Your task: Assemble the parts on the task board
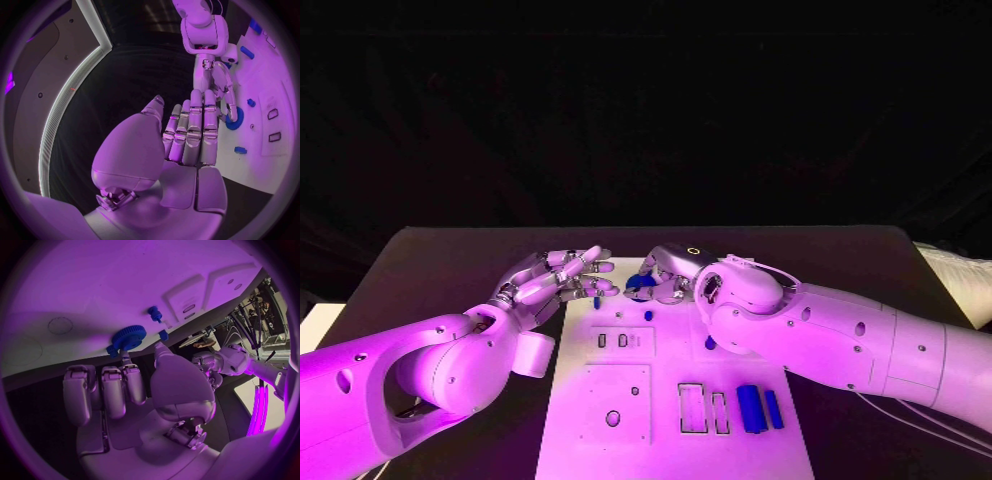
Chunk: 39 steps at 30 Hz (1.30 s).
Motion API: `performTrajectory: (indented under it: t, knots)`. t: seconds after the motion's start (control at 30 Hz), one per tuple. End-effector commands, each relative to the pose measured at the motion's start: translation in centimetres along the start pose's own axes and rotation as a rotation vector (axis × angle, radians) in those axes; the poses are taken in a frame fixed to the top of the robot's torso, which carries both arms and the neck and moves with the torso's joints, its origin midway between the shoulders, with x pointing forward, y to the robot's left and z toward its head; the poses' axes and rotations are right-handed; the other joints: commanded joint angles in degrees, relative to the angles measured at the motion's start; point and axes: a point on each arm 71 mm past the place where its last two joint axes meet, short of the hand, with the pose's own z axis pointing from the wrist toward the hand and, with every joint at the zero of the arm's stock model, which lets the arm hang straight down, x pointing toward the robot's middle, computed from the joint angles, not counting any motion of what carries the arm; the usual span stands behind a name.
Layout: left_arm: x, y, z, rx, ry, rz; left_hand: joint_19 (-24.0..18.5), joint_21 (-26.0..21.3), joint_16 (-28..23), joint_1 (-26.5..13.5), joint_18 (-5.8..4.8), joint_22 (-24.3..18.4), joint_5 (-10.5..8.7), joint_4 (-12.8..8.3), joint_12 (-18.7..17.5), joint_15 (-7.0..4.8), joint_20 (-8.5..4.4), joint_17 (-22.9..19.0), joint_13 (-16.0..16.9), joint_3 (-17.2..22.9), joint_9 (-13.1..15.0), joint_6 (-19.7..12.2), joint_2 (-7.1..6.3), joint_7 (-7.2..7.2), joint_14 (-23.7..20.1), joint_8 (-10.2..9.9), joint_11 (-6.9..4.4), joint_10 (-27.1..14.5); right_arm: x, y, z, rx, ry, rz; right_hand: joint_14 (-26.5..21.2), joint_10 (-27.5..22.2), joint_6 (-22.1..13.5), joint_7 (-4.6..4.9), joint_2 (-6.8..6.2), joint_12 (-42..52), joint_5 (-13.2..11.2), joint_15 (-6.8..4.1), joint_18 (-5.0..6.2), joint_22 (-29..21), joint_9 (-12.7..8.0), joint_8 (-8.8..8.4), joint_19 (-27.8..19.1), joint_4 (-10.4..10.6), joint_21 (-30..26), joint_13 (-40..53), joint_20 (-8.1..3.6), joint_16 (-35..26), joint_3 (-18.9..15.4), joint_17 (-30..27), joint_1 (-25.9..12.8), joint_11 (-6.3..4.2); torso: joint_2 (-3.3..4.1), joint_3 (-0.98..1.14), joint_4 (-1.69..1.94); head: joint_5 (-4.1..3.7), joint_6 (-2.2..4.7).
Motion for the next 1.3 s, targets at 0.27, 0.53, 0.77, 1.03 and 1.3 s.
performTrajectory:
  t: [0.27, 0.53, 0.77, 1.03, 1.3]
  knots:
    - [0.1, -0.1, 0.0, 0.003, 0.011, -0.006, 0.1, -0.4, -0.4, 0.3, 0.65, -0.1, -0.12, -0.5, -0.5, 0.03, 0.06, 0.1, -0.1, -0.1, -0.1, 0.1, -0.02, 0.12, -0.3, -0.3, 0.23, 0.0, -0.2, -0.6, -0.8, -0.034, -0.078, 0.045, 5.8, 3.2, 0.4, 0.09, -0.12, 0.4, -1.2, -0.21, -0.97, 7.8, 0.1, -0.15, 2.8, -1.9, 0.5, 10.9, -0.14, 0.4, -1.1, 14.1, 6.9, -0.28, -0.03, -0.02, -0.08, -0.18, 0.24]
    - [-0.3, -0.2, -0.1, 0.006, 0.005, -0.003, 0.1, -0.4, -0.4, 0.3, 0.65, -0.1, -0.11, -0.5, -0.5, 0.03, 0.07, 0.1, -0.1, 0.0, -0.1, 0.1, 0.02, 0.12, -0.3, -0.4, 0.24, 0.0, -1.3, -2.4, -2.9, -0.144, -0.135, 0.197, 5.6, 2.8, -0.1, 0.26, 0.58, -0.6, -2.8, -0.11, -0.94, 7.7, 0.0, -0.20, 2.8, -4.8, 0.4, 10.3, -0.02, 0.1, 0.6, 13.6, 12.8, -0.17, -0.23, 0.07, -0.26, -0.21, 0.36]
    - [-0.5, -0.1, 0.0, 0.007, 0.000, -0.002, 0.1, -0.4, -0.4, 0.4, 0.65, -0.1, -0.11, -0.5, -0.5, 0.03, 0.07, 0.2, -0.1, 0.0, -0.1, 0.0, 0.05, 0.12, -0.3, -0.4, 0.24, 0.0, -2.8, -6.8, -6.7, -0.103, -0.150, 0.354, 5.8, 2.9, 1.0, 0.14, 0.30, -0.4, -2.4, -0.09, -1.02, 8.1, 0.3, 0.09, 2.9, -6.7, 0.6, 10.5, 0.03, 0.5, 1.1, 14.2, 15.1, -0.25, -0.88, 0.25, -1.13, 0.42, 0.35]
    - [-0.6, 0.1, 0.3, 0.005, 0.004, -0.003, 0.1, -0.4, -0.5, 0.4, 0.66, -0.2, -0.10, -0.6, -0.6, 0.03, 0.07, 0.2, -0.1, 0.0, -0.1, 0.1, 0.09, 0.12, -0.3, -0.4, 0.24, 0.0, -3.7, -13.2, -11.1, 0.033, -0.167, 0.495, 5.7, 2.9, 1.8, -0.04, -0.90, -0.4, -1.2, -0.39, -1.03, 8.1, 0.3, -0.06, 2.9, -10.2, 0.6, 10.5, -0.27, 0.2, 1.8, 13.8, 18.5, -0.52, -1.67, 0.48, -2.03, 0.79, 0.31]
    - [-0.6, 0.4, 0.6, 0.003, 0.006, -0.005, 0.1, -0.4, -0.5, 0.5, 0.66, -0.2, -0.09, -0.7, -0.6, 0.04, 0.08, 0.2, -0.1, 0.1, -0.1, 0.1, 0.14, 0.12, -0.3, -0.4, 0.24, 0.0, -2.8, -16.7, -12.7, 0.117, -0.158, 0.472, 5.7, 2.9, 1.0, 0.17, -2.02, -0.3, -0.8, -0.31, -1.03, 8.1, 0.1, -0.41, 2.9, -11.9, 0.6, 10.5, -0.24, 0.2, 1.7, 13.8, 19.5, -0.37, -2.01, 0.77, -2.24, -0.23, 0.23]
